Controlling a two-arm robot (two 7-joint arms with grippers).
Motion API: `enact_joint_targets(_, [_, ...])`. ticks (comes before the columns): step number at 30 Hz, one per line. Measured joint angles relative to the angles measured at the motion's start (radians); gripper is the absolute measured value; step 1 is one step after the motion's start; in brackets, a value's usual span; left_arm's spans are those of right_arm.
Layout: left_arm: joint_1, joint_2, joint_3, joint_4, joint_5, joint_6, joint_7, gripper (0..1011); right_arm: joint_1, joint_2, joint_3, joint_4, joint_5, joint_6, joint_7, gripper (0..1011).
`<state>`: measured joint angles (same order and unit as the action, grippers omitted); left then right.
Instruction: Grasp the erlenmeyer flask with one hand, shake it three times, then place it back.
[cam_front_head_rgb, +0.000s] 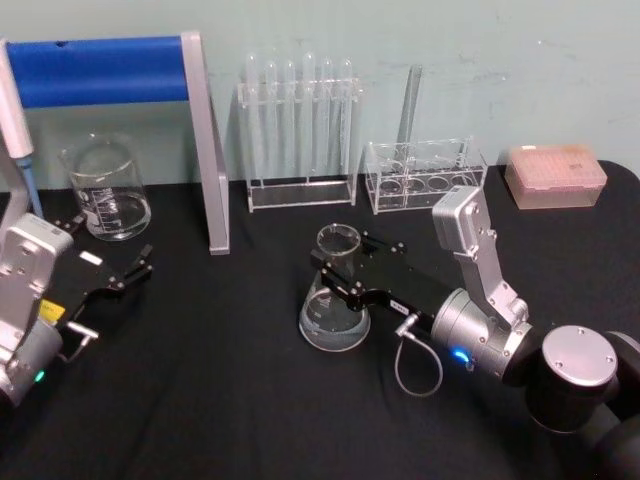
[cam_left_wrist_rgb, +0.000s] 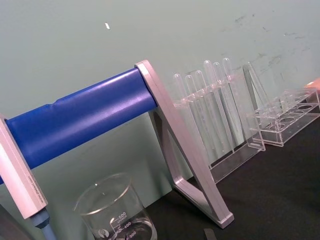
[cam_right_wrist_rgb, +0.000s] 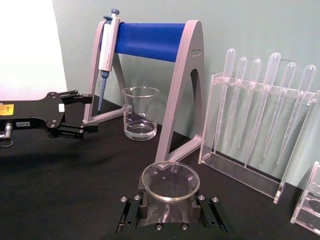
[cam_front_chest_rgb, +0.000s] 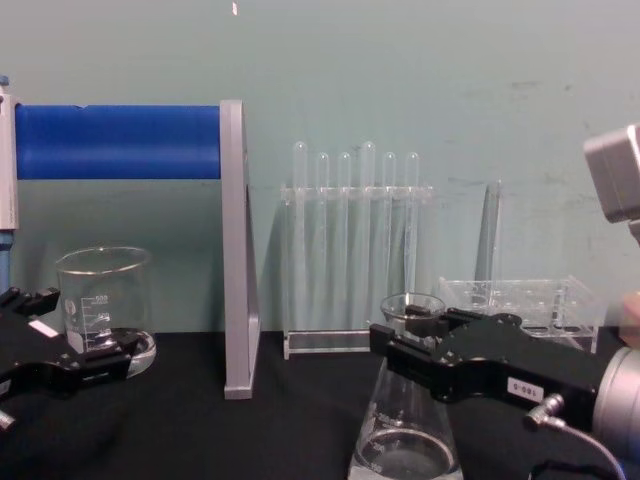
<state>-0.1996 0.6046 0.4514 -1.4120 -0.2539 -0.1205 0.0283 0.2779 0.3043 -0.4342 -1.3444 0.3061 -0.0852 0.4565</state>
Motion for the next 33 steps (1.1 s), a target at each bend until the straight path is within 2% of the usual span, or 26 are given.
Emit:
enact_joint_targets(11, [0.000, 0.000, 0.000, 0.000, 0.000, 0.000, 0.000, 1001, -0.007, 0.002, 0.012, -0.017, 0.002, 0.000, -0.007, 450])
enact_joint_targets(22, [0.000, 0.000, 0.000, 0.000, 0.000, 0.000, 0.000, 1001, -0.031, 0.019, 0.048, -0.140, 0.016, 0.067, -0.052, 450])
enact_joint_targets(28, [0.000, 0.000, 0.000, 0.000, 0.000, 0.000, 0.000, 1001, -0.043, 0.028, 0.061, -0.196, 0.022, 0.075, -0.062, 450])
enact_joint_targets(33, [0.000, 0.000, 0.000, 0.000, 0.000, 0.000, 0.000, 1001, -0.046, 0.029, 0.063, -0.209, 0.023, 0.075, -0.066, 450])
